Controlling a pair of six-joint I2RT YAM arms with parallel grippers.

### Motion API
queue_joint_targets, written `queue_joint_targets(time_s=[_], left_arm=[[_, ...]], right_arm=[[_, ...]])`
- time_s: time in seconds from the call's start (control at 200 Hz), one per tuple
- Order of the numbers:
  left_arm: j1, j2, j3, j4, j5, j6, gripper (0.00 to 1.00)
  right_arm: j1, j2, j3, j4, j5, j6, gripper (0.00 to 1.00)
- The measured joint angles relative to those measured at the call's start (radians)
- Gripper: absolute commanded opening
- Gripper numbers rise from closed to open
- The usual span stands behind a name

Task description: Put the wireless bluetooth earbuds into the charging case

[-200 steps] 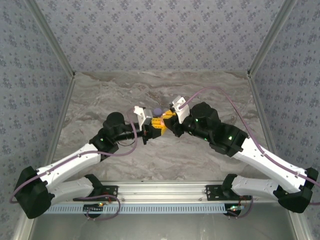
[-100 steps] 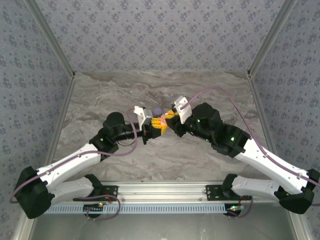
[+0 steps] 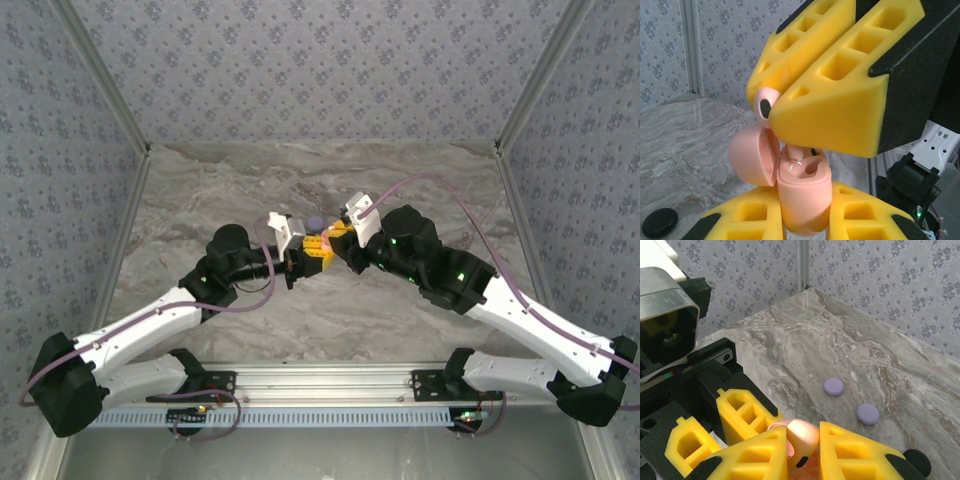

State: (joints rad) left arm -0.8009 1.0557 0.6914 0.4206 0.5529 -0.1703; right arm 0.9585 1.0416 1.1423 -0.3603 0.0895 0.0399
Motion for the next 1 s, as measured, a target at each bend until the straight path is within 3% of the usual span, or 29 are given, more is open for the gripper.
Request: queue_joint_targets(time_s=[0.999], left_arm=[[-0.005, 0.013, 0.0, 0.003, 0.0, -0.041, 0.0]], right_arm=[[-0.025, -0.034, -0.054, 0.04, -0.018, -0.031, 0.21]])
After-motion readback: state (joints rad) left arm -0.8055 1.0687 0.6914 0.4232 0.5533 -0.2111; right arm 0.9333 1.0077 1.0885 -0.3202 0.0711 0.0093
